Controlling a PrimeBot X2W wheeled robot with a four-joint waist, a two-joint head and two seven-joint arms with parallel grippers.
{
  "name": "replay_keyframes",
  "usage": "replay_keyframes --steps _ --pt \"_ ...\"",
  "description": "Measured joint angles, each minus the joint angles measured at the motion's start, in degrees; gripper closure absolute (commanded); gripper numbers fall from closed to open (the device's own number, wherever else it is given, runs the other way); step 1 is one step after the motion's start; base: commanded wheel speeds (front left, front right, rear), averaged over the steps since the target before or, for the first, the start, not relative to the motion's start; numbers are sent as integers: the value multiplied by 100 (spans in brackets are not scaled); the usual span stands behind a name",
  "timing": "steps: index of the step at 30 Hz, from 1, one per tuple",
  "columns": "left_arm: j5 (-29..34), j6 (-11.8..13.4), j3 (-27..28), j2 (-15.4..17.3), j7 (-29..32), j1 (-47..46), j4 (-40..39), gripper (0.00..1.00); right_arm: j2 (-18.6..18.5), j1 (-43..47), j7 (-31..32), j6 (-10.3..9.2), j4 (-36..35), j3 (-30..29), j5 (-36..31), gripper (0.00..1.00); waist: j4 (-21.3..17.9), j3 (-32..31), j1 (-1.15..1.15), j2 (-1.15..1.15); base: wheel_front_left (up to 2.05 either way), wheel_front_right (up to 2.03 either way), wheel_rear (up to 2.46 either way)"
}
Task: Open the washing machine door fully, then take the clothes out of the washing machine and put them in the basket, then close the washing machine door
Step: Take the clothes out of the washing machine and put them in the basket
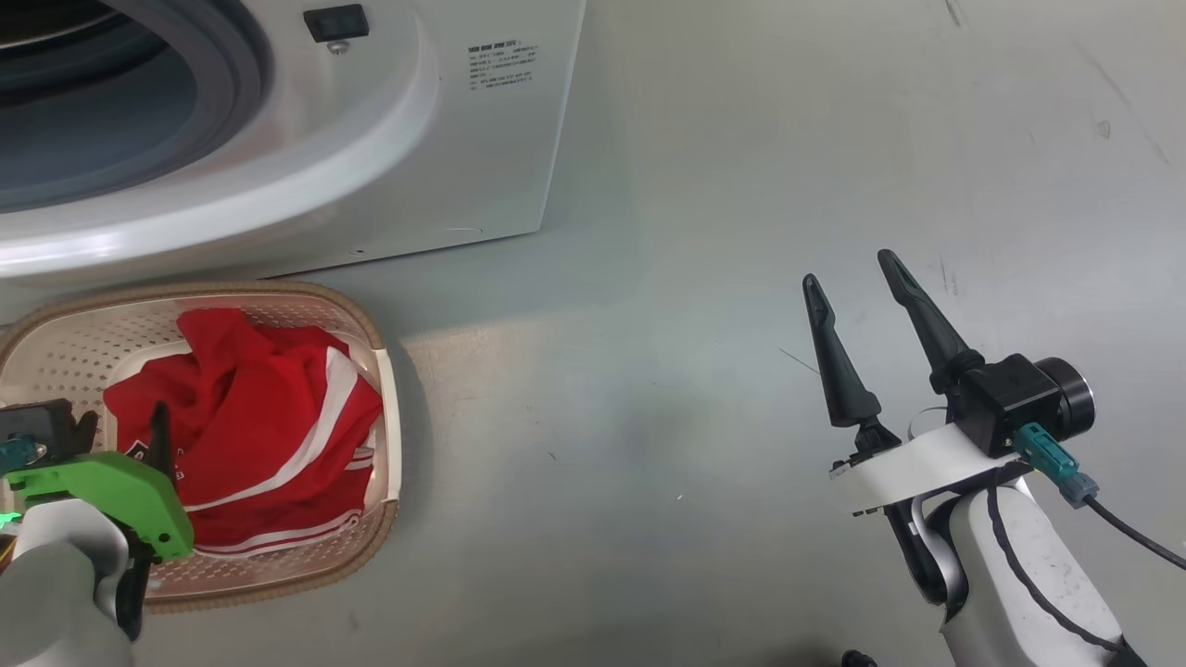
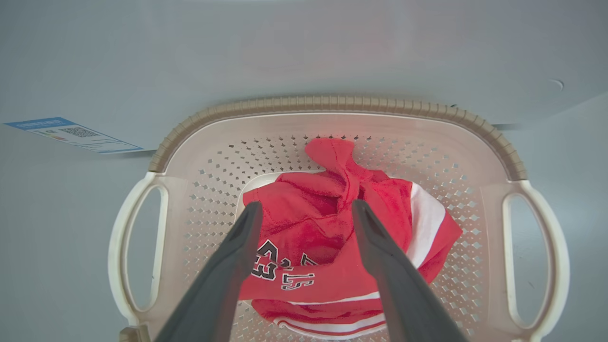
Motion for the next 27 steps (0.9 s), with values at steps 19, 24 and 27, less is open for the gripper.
replay_keyframes --steps 19,24,27 --pt "22 -130 -234 -427 -604 -166 8 0 -101 -18 0 15 274 -226 18 0 499 -800 0 0 0 0 0" --pt "-189 -178 -99 -691 -648 -166 -237 0 -158 19 0 15 341 -372 85 0 712 -1117 0 0 0 0 0" --pt "-189 -179 -110 -728 -661 -157 -400 0 -186 70 -1 15 371 -444 145 0 842 -1320 0 0 0 0 0"
